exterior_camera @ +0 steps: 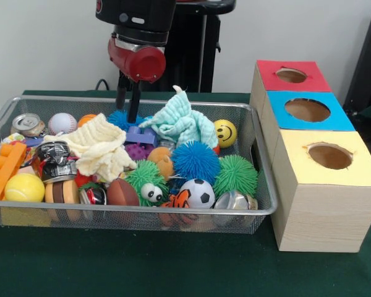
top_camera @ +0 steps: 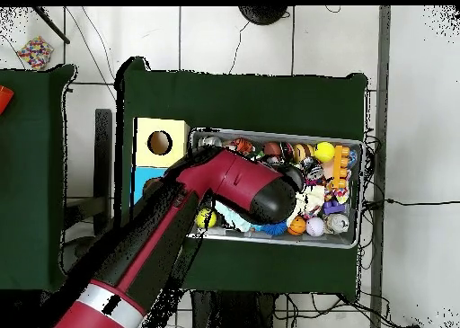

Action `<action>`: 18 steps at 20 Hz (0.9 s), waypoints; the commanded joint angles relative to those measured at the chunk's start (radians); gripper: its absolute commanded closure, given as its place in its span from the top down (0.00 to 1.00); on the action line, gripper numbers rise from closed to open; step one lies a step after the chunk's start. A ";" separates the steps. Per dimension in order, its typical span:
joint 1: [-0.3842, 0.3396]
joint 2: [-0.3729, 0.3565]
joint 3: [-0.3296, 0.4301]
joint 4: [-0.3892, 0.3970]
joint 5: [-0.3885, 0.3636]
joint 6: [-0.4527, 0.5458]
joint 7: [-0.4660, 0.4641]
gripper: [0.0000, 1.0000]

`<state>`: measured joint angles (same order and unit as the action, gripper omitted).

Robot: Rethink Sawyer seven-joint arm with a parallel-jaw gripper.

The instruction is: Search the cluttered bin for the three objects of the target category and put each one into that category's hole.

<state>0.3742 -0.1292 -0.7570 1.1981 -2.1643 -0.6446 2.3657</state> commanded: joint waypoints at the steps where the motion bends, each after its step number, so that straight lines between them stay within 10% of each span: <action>1: -0.002 0.006 0.195 0.092 -0.002 0.082 -0.345 1.00; 18: 0.035 0.066 0.226 0.121 -0.002 0.113 -0.284 1.00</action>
<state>0.4039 -0.1226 -0.7452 1.2488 -2.1672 -0.6070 2.3640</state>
